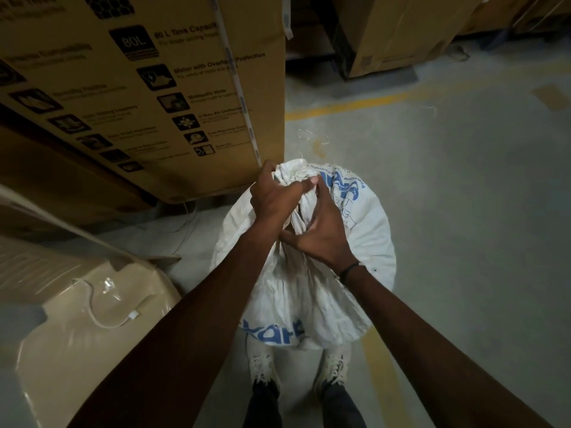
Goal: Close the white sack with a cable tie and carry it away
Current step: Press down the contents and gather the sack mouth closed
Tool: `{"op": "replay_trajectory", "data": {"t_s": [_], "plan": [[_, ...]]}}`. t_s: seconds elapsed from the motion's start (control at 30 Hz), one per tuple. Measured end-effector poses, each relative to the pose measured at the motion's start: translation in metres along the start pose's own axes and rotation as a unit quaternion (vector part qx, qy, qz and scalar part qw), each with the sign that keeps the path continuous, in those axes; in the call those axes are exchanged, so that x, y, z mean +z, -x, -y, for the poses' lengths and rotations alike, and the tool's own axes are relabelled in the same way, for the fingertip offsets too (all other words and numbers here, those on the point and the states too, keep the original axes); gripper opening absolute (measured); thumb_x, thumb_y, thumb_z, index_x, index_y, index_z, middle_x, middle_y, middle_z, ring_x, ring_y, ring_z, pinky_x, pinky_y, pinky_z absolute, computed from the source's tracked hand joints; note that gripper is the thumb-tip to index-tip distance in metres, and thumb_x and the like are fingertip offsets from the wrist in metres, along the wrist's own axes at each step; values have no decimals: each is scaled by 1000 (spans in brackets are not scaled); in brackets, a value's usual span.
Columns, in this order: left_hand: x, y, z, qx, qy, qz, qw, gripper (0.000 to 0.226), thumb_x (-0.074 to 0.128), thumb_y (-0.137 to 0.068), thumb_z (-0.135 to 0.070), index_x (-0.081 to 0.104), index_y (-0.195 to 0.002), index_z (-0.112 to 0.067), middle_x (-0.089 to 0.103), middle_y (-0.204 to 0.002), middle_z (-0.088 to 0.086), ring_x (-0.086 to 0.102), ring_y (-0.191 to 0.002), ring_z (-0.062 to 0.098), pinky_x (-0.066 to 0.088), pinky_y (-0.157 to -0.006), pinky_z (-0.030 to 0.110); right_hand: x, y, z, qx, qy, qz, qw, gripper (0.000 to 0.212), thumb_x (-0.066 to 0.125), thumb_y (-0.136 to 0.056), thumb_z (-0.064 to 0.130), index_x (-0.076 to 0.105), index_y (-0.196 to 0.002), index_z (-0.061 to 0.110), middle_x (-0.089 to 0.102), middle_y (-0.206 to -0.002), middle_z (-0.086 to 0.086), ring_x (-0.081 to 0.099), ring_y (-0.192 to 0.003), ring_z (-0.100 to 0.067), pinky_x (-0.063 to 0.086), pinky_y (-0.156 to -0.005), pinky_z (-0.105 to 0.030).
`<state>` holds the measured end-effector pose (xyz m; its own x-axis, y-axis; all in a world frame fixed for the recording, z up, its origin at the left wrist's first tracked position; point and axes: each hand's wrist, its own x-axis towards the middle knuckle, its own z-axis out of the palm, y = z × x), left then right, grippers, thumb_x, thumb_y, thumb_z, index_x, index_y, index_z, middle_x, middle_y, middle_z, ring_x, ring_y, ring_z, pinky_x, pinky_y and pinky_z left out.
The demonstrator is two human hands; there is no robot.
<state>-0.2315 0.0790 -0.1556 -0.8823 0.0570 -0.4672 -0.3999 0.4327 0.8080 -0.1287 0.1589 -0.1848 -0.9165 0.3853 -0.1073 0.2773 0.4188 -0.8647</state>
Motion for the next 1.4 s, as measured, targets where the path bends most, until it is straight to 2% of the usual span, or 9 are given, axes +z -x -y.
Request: {"op": "replay_trajectory", "data": {"t_s": [0.17, 0.27, 0.43, 0.57, 0.8, 0.93, 1.1, 1.27, 1.4], "plan": [[-5, 13, -21, -40, -58, 52, 996, 111, 84, -55, -74, 45, -142, -16, 68, -133, 4, 69, -117, 29, 57, -101, 45, 13, 3, 19, 26, 15, -84, 996, 116, 99, -58, 49, 45, -156, 17, 69, -134, 9, 67, -121, -9, 53, -103, -29], [-17, 12, -40, -112, 0, 132, 985, 91, 69, -90, -60, 36, -154, -4, 64, -134, 10, 67, -112, 28, 55, -89, 36, 12, -10, 25, 47, -13, -41, 998, 109, 105, -58, 46, 54, -151, 23, 68, -135, 11, 61, -123, -3, 41, -94, -8], [-43, 6, -54, -191, 174, 273, 927, 27, 59, -92, -28, 71, -96, -4, 73, -94, 16, 69, -84, 29, 52, -101, 40, 10, -29, 30, 112, -43, 3, 993, 99, 96, -40, 65, 69, -128, 29, 78, -118, 10, 74, -109, -9, 57, -93, -27], [-67, 0, -60, -94, -38, 351, 931, 6, 65, -96, -9, 67, -96, -14, 72, -103, 4, 65, -94, 19, 53, -91, 33, 0, -37, 22, 150, -81, 27, 985, 53, 107, -59, 26, 80, -104, 22, 80, -95, 10, 71, -80, 5, 55, -75, -15], [-86, -10, -51, 169, -316, 303, 883, 128, 102, -52, -48, 27, -155, -37, 44, -155, 0, 48, -133, 16, 44, -101, 27, -21, -46, 6, 93, -93, 174, 976, 58, 98, -69, 3, 75, -122, 3, 82, -110, -2, 78, -95, -8, 62, -91, -30], [-74, -12, -40, 255, -294, 293, 874, 77, 98, -56, -58, 66, -123, -39, 72, -119, -11, 67, -110, 10, 57, -96, 34, -31, -48, 6, 90, -94, 238, 963, 57, 96, -70, -5, 76, -123, 3, 82, -117, -4, 78, -107, -12, 62, -95, -27], [-52, -19, -28, 313, -315, 201, 873, 43, 89, -62, -54, 70, -94, -33, 68, -86, -15, 66, -89, 17, 51, -82, 31, -25, -41, 1, 83, -96, 198, 972, 59, 100, -66, -3, 77, -121, 0, 81, -121, -15, 78, -110, -18, 63, -102, -41], [-35, -25, -31, 171, -277, 92, 941, 61, 75, -47, -66, 65, -87, -21, 72, -96, 0, 66, -93, 23, 45, -69, 29, -10, -19, 0, 40, -8, 1, 999, 118, 108, -52, 46, 54, -150, 13, 67, -145, 0, 64, -134, -13, 49, -118, -32], [-20, -24, -39, 28, -247, 87, 965, 81, 74, -44, -71, 76, -107, -19, 74, -108, 0, 71, -102, 22, 43, -63, 25, 19, 6, 11, -17, -6, -93, 995, 108, 96, -50, 73, 57, -141, 30, 71, -136, 7, 66, -129, -11, 51, -113, -32]]}}
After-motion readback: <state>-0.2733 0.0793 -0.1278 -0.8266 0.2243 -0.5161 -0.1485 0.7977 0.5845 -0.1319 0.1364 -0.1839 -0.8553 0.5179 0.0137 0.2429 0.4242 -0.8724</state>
